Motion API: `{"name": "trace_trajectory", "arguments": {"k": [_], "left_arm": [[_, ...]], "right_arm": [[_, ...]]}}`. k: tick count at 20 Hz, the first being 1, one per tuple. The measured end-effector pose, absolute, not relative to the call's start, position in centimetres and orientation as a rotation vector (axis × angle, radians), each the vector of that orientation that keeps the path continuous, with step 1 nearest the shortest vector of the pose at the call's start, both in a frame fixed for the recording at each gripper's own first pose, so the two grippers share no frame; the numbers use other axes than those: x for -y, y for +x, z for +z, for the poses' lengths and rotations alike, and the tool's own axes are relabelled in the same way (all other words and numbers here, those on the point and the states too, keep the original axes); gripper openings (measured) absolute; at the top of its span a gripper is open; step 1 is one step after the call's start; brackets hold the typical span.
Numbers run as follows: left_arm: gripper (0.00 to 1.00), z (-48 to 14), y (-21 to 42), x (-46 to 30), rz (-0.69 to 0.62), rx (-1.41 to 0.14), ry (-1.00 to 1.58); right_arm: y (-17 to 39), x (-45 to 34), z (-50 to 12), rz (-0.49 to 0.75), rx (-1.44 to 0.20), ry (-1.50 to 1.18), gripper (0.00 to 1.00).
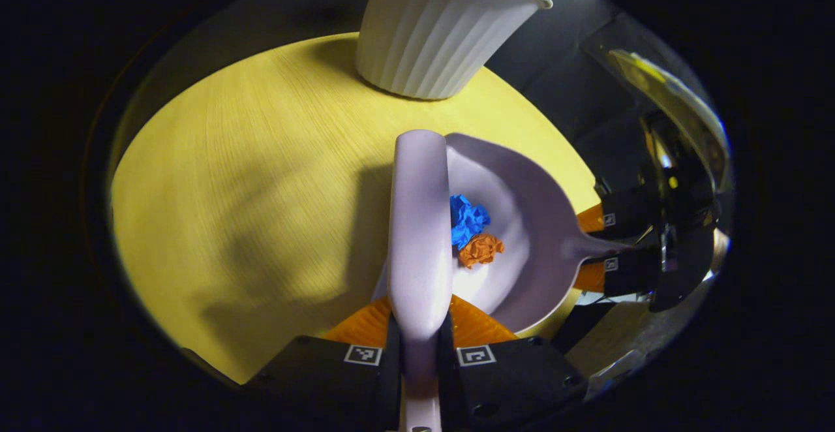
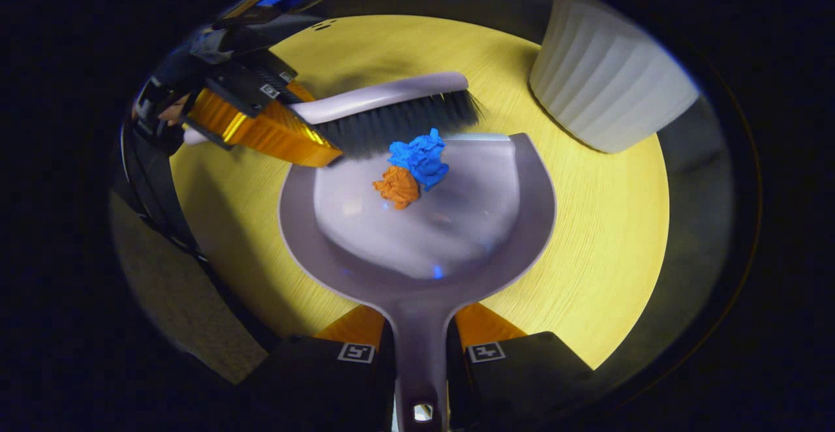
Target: Pick up the small broom and dustpan from the desktop, sweep the trash into the dustpan with the broom, and then empty the trash into the garbage bin.
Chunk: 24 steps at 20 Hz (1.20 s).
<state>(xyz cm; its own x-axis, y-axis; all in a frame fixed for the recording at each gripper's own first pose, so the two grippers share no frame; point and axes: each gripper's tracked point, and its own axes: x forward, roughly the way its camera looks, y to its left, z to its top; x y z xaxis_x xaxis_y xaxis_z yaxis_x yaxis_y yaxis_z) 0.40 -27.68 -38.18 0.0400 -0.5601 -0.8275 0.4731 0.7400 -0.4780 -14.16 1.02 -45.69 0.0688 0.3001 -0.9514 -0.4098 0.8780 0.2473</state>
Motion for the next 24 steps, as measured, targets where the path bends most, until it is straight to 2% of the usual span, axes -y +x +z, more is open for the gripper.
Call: {"name": "trace_trajectory", "arguments": {"k": [3, 5, 8, 9, 10, 11, 15, 16, 17, 21, 24], "left_arm": [[0.28, -35.4, 1.6, 25.4, -0.736, -1.224, -0.106], [0.27, -33.0, 2.1, 23.7, -0.710, -1.173, -0.141], [0.27, -31.2, 2.6, 20.7, -0.612, -1.109, -0.149], [0.29, -31.5, 2.1, 20.4, -0.578, -1.098, -0.136], [0.28, -31.6, 1.4, 20.2, -0.555, -1.094, -0.137], [0.28, -32.5, 0.3, 20.8, -0.542, -1.101, -0.147], [0.27, -34.7, -1.2, 19.9, -0.488, -1.147, -0.146], [0.28, -35.2, -1.6, 19.8, -0.478, -1.150, -0.126], [0.28, -35.6, -2.0, 19.8, -0.473, -1.153, -0.111], [0.26, -36.1, -4.4, 18.9, -0.475, -1.168, -0.138], [0.27, -36.3, -5.5, 18.7, -0.476, -1.170, -0.128]], "right_arm": [[-14.3, -0.8, -45.4, 0.457, -1.387, -0.039, 0.37], [-14.5, -0.5, -43.5, 0.402, -1.366, 0.005, 0.32], [-14.3, 0.7, -40.3, 0.326, -1.345, 0.046, 0.41], [-14.2, 1.6, -38.9, 0.297, -1.343, 0.044, 0.37], [-14.1, 2.6, -37.4, 0.273, -1.340, 0.046, 0.32], [-13.8, 3.5, -36.5, 0.257, -1.343, 0.047, 0.37], [-11.3, 7.8, -31.4, 0.203, -1.321, -0.005, 0.37], [-10.4, 8.6, -29.8, 0.187, -1.320, 0.010, 0.32], [-9.5, 9.1, -28.3, 0.170, -1.318, 0.037, 0.37], [-5.1, 11.2, -24.2, 0.100, -1.271, 0.149, 0.37], [-2.1, 14.1, -22.4, 0.053, -1.243, 0.126, 0.37]]}}
